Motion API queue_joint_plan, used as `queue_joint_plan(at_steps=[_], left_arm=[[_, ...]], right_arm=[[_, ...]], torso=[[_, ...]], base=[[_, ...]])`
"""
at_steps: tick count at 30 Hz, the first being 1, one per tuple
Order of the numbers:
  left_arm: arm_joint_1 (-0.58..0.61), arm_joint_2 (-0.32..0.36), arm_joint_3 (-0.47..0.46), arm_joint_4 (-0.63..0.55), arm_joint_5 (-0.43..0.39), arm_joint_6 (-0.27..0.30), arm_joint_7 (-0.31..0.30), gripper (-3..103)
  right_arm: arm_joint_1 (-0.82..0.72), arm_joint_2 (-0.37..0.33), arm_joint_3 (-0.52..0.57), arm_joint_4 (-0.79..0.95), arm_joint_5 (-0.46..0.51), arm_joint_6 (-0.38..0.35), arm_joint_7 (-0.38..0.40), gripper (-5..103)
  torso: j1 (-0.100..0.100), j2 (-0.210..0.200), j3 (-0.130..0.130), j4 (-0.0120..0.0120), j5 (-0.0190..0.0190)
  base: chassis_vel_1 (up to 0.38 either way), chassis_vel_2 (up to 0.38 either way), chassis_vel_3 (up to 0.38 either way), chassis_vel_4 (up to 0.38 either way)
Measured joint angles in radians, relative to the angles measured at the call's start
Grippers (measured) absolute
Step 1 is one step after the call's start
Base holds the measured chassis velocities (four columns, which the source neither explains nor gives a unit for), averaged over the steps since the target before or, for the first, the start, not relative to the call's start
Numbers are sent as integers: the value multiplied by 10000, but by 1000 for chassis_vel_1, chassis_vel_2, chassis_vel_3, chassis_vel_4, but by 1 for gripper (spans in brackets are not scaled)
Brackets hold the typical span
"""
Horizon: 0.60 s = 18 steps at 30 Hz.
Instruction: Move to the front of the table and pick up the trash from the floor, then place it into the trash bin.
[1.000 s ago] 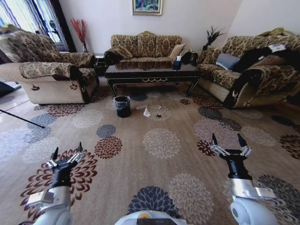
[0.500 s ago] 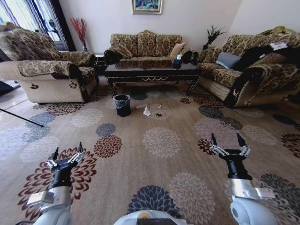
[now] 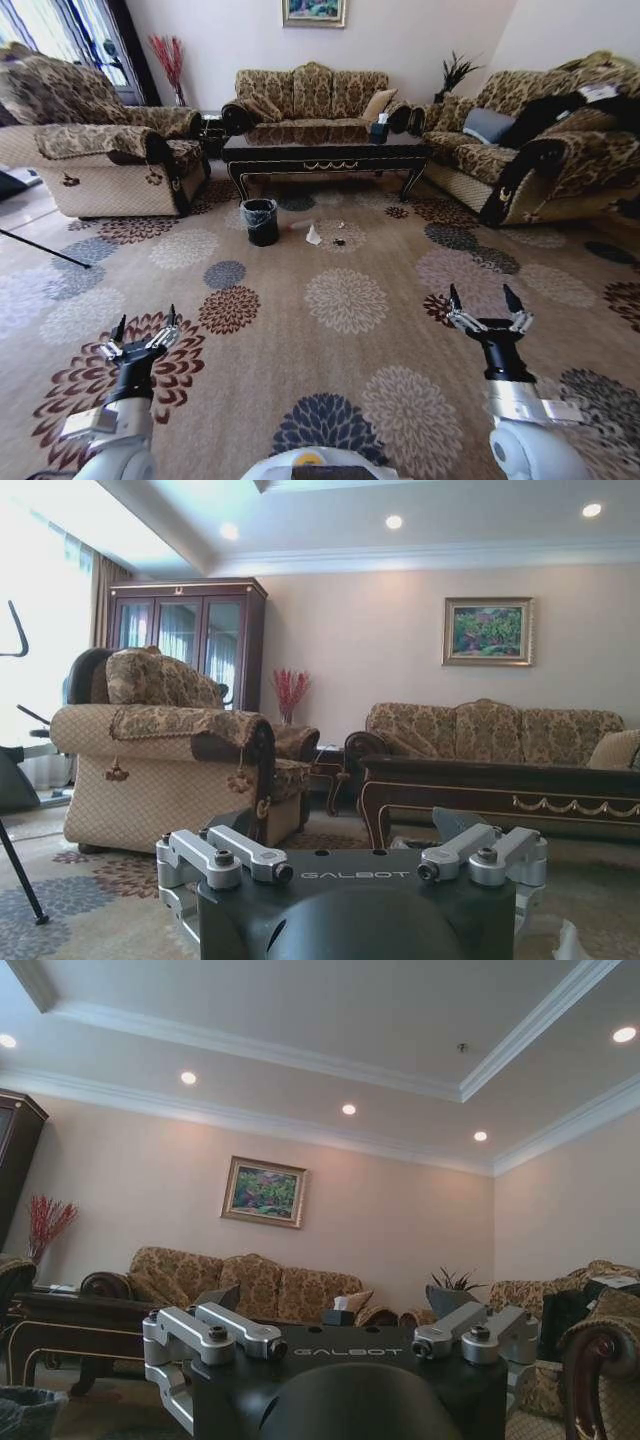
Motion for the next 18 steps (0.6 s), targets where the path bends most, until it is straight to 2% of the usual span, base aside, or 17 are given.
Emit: queue_joint_plan(at_steps=[11, 18], left_arm=[[-53, -11, 15, 131, 17, -139, 35, 100], [-58, -15, 7, 170, 18, -211, 42, 100]], right_arm=[[-15, 35, -14, -57, -29, 75, -448, 100], [3, 40, -36, -107, -64, 80, -452, 100]], torso=[[13, 10, 6, -1, 0], [18, 38, 32, 1, 1]], base=[[-8, 6, 12, -7], [-118, 122, 114, -105]])
